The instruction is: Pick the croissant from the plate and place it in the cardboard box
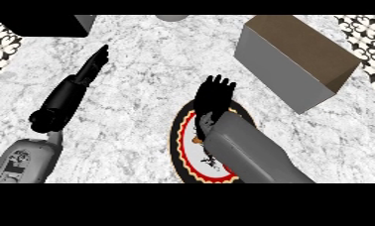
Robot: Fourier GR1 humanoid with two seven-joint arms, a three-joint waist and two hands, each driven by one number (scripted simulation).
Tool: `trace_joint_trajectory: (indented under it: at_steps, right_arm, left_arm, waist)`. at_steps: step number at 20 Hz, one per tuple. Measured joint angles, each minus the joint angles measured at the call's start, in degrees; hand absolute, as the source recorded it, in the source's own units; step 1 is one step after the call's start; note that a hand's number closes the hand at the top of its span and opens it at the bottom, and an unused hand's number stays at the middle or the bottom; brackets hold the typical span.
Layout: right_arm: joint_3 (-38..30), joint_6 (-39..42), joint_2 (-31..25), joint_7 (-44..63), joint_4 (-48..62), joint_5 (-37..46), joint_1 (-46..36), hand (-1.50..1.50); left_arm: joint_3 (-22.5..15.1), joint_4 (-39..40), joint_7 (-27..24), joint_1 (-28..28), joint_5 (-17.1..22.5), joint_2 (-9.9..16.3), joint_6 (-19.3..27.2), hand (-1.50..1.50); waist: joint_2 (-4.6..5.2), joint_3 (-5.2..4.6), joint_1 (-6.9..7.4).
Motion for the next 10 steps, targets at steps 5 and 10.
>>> trace_joint_trajectory:
  at_steps: [5, 10]
  right_arm:
    - [1.55, -1.19, 0.03, 0.07, 0.98, -1.88, -0.27, -1.50]
    - [2.32, -2.60, 0.10, -0.07, 1.59, -2.71, 0.67, -1.50]
  left_arm:
    - [-0.06, 0.32, 0.54, -0.65, -0.75, -1.00, 0.48, 0.00]
    - [0.46, 0.49, -0.60, 0.25, -1.12, -1.10, 0.13, 0.00]
  waist:
    - [0.13, 0.03, 0.02]
    - [0.17, 0.04, -0.24]
